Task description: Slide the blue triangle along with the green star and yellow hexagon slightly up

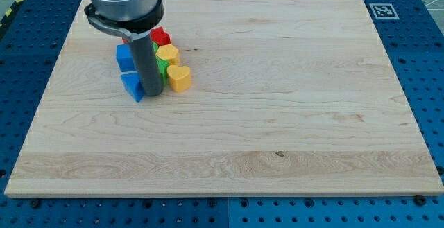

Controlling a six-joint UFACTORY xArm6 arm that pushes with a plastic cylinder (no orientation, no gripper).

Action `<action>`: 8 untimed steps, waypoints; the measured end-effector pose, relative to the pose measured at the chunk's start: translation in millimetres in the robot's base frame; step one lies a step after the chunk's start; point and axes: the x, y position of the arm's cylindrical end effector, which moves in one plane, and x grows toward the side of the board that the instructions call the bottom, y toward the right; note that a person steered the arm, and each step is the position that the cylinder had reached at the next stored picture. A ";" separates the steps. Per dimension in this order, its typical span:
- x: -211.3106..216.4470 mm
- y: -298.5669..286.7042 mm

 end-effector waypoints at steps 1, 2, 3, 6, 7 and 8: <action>5.1 0.0; 7.2 0.1; 24.1 11.3; 26.8 -14.1; 26.8 -22.2; 24.3 -22.2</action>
